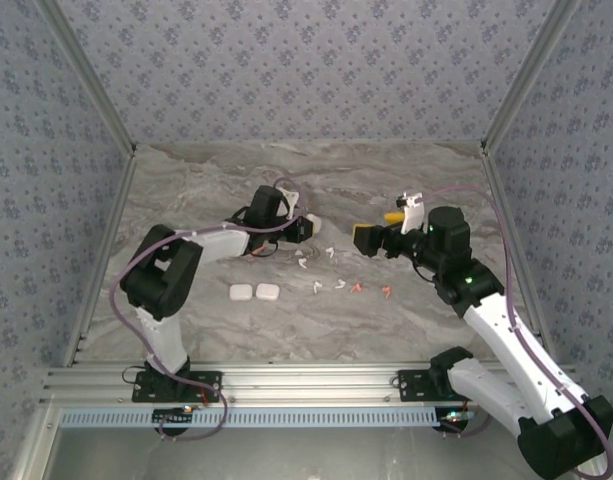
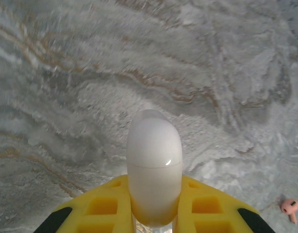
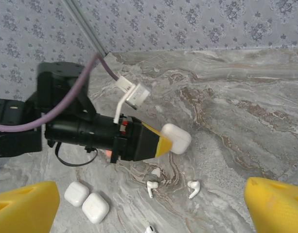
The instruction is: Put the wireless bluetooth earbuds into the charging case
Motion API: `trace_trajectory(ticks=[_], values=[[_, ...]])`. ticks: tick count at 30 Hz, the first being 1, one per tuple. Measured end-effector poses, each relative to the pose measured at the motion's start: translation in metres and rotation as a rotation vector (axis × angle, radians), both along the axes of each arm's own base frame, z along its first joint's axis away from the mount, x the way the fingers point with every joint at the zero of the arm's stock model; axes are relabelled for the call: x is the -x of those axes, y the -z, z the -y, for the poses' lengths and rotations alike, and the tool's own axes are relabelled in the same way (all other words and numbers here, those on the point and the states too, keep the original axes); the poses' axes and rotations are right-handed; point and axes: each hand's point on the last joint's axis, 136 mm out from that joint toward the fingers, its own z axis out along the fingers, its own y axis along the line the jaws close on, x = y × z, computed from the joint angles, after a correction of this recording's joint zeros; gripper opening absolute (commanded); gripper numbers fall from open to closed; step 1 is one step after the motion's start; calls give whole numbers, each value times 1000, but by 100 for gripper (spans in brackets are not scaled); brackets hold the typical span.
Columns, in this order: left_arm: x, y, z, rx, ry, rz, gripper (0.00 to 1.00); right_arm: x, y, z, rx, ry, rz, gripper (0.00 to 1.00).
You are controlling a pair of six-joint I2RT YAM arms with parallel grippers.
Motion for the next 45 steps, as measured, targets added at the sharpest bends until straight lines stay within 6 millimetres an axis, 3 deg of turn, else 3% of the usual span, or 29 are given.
trace_trajectory(ticks=[5, 16, 28, 33, 38, 42, 45], values=[[-2, 28, 2, -13, -23, -82, 8, 2, 0, 3, 1, 12, 8, 100], [-9, 29, 6, 4, -31, -95, 32, 2, 4, 7, 10, 31, 4, 100], [-10, 42, -18, -99, -74, -109, 44, 1, 14, 12, 40, 45, -27, 100], [-13, 11, -27, -120, -87, -24, 45, -2, 23, 10, 45, 32, -59, 100], [0, -60, -52, -99, -133, 157, 47, 0, 35, -3, 72, -33, -56, 100], [18, -108, -80, -81, -204, 305, 49, 12, 52, -34, 167, -166, -28, 100], [33, -130, -103, -79, -264, 388, 62, 33, 71, -69, 275, -337, 21, 100]])
